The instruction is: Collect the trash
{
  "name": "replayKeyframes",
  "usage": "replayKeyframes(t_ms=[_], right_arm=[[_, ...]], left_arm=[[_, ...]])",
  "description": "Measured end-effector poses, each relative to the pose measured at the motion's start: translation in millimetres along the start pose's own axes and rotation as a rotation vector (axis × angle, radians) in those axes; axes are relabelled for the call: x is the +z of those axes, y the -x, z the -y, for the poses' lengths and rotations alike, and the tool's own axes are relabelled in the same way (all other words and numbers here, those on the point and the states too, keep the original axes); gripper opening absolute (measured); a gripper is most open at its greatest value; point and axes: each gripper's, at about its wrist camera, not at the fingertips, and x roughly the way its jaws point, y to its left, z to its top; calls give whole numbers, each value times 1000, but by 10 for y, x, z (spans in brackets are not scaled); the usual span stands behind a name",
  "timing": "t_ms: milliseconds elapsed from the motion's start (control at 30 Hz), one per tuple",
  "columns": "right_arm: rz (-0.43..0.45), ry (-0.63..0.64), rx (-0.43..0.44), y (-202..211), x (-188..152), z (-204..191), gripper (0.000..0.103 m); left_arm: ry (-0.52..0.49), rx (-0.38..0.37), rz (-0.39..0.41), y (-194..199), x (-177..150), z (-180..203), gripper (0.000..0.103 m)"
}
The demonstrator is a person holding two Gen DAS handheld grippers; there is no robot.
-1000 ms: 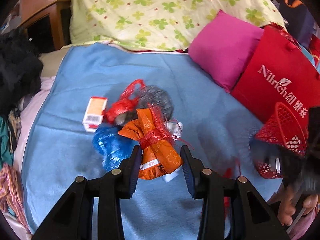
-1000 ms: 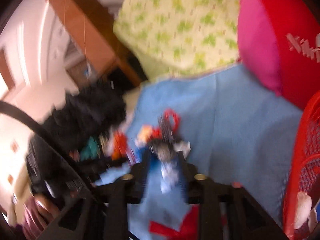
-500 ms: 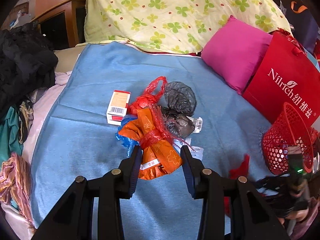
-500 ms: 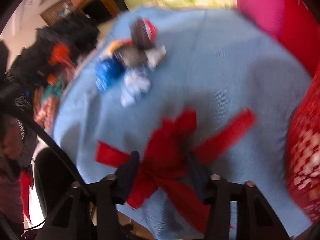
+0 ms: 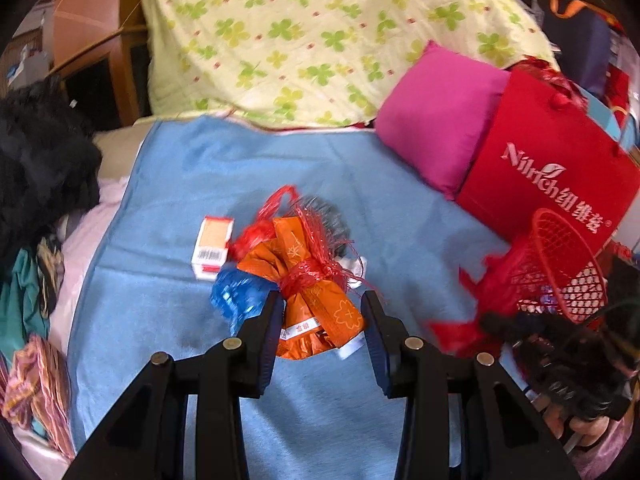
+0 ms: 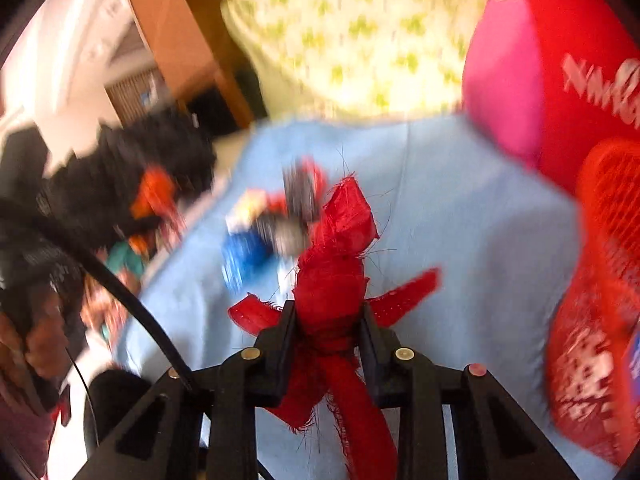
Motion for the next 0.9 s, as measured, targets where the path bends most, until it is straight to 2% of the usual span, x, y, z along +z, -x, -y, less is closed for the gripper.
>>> replayKeyframes(t_ms=[100,167,267,400,567,700,833,867,900], right_arm=[[191,17,9,454,83,7,31],[283,10,2,680,115,37,31],[422,-37,0,1083,146,171,31],[580,-146,-49,1538,140,550,31],[660,-330,-122,1795,45,1043,31],[713,-472,-141,2068,-72,1425,33],[728,-577,-139,2207,-159,1698,34],[727,-595,-143,2223,-177,1735,34],[723,-604,-142,2212,-167,1767,37]], left_arm=[[-44,-42,21,84,94,209,41],[-77,-65,33,117,156,361,41],[-130,-128,51,153,281,676,41],[-198,-222,66,160,438,1162,42],[-267,-338,71,80,560,1749,42],[-300,-420,29,-65,563,2208,42],[-323,-449,-4,-171,495,2515,44],[-329,-463,-17,-204,476,2578,50],[-334,-471,-26,-227,455,2629,61]])
